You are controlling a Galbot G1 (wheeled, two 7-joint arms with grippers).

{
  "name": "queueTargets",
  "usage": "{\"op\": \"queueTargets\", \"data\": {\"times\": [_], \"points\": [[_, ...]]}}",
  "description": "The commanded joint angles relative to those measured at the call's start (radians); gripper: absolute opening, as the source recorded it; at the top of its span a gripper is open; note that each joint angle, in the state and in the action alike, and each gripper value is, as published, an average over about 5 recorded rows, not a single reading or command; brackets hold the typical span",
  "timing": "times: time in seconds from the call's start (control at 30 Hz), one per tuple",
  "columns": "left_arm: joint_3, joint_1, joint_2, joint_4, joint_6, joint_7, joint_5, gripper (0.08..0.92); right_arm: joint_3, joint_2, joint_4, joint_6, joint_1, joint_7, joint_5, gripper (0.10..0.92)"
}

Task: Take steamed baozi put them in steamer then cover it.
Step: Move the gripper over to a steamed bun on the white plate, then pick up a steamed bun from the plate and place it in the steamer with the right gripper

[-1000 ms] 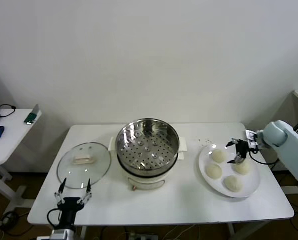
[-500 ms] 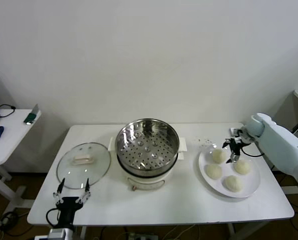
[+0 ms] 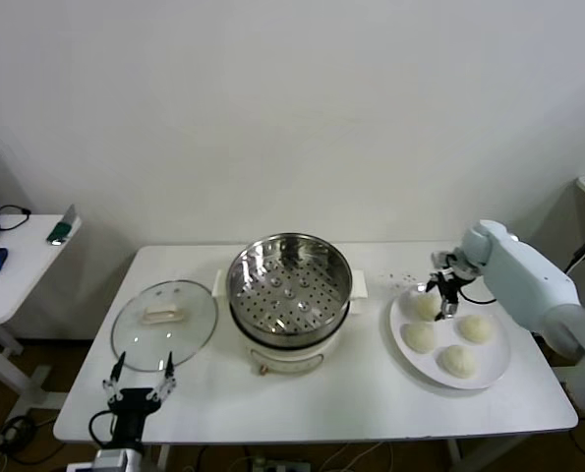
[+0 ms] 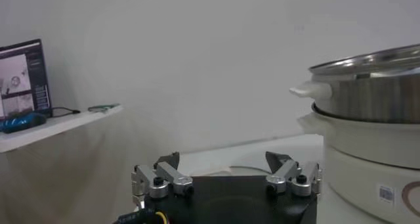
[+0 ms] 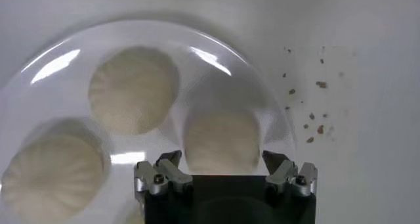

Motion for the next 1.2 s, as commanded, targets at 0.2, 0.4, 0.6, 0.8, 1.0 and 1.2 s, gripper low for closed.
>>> {"op": "queueTargets", "data": {"times": [0.2, 0.4, 0.6, 0.8, 1.0, 1.2], "points": [[0.003, 0.003, -0.002, 0.000, -0.001, -0.001, -0.001, 0.823, 0.005, 0.034, -0.043, 0.022, 0.011, -0.012, -0.043, 0.807], [-0.002, 0.012, -0.001, -0.002, -0.007, -0.002, -0.004, 0.823, 0.019, 0.029, -0.040, 0.030, 0.011, -0.020, -0.066, 0.753], [-0.004, 0.021, -0.002, -0.002, -0.013, -0.005, -0.007, 0.823, 0.021, 0.025, -0.034, 0.039, 0.011, -0.030, -0.076, 0.725], [-0.004, 0.031, -0.003, -0.005, -0.019, -0.008, -0.009, 0.823, 0.035, 0.022, -0.031, 0.052, 0.011, -0.032, -0.081, 0.708], [-0.004, 0.043, -0.005, -0.016, -0.021, -0.009, -0.009, 0.823, 0.032, 0.006, 0.005, 0.063, 0.028, -0.038, -0.066, 0.696], [-0.005, 0.055, -0.005, -0.023, -0.024, -0.010, -0.009, 0.823, -0.121, -0.023, 0.092, 0.125, 0.181, -0.075, 0.023, 0.696]]}}
